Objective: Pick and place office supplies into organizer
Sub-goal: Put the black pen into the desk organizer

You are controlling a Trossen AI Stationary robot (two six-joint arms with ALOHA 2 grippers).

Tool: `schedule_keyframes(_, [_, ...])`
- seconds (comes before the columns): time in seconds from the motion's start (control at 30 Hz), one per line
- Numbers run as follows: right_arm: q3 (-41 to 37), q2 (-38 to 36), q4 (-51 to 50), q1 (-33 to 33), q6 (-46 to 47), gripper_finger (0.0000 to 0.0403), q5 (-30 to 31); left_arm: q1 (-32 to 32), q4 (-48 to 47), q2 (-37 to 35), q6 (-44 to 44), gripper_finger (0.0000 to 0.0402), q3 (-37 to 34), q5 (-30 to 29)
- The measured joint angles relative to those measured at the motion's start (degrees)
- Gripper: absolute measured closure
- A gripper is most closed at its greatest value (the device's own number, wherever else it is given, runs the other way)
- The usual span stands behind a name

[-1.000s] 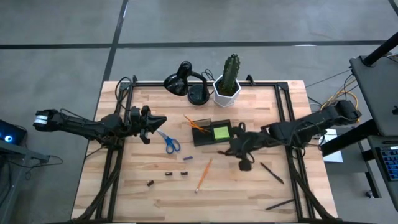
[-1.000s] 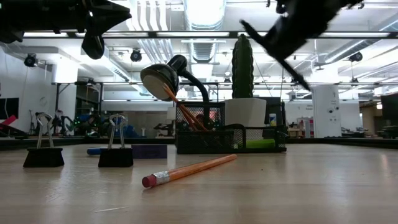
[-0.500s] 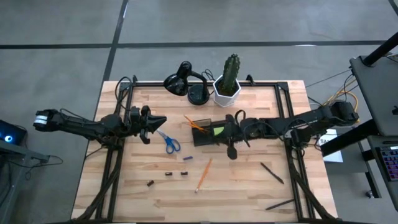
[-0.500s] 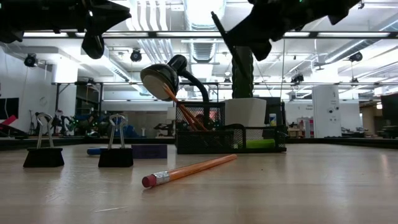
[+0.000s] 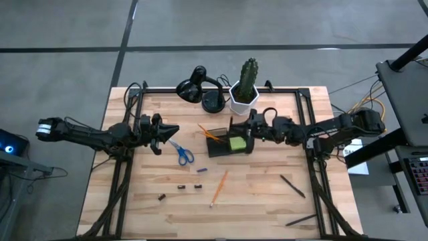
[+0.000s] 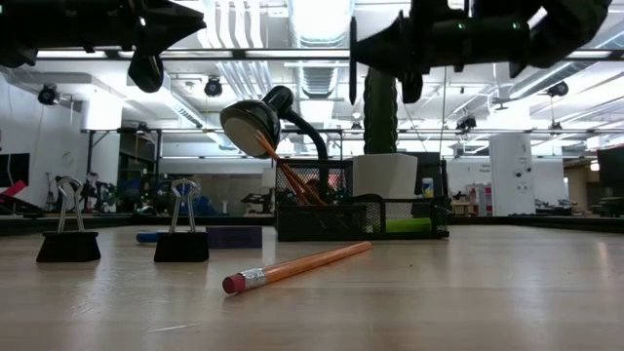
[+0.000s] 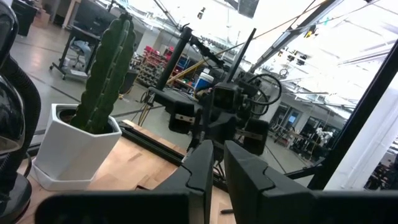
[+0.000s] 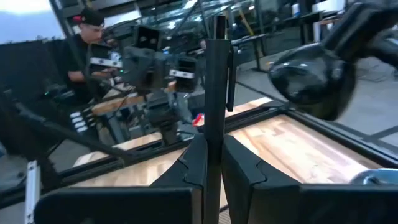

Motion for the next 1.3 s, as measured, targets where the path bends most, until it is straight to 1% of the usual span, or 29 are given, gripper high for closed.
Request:
schedule_keyframes(0.3, [-0.7,0.0,0.8,-1.9,-1.6,0.0385,1.5,0.0,0.0,0.0,0.0,0.0378,0.0,0.0])
schedule_keyframes(0.4, [-0.7,1.1,2.1,-2.9,-1.1,0.0385,1.7,0.0,0.0,0.0,0.0,0.0378,0.0,0.0])
schedule_keyframes(0.57, [-0.3,5.9,11.1,-4.4,0.3,0.0385,-0.1,0.0,0.0,0.0,0.0,0.0378,0.0,0.0])
schedule_keyframes(0.73, [2.3,12.3,15.0,-4.8,0.9,0.0385,-0.7,0.0,0.0,0.0,0.0,0.0378,0.0,0.0])
schedule_keyframes(1.03, [6.7,20.3,14.7,-5.0,0.9,0.0385,-2.9,0.0,0.0,-0.1,0.0,0.0378,0.0,0.0])
schedule_keyframes(1.3, [8.1,22.6,10.7,-5.2,-0.7,0.0385,-3.7,0.0,0.0,-0.1,0.0,0.0378,0.0,0.0])
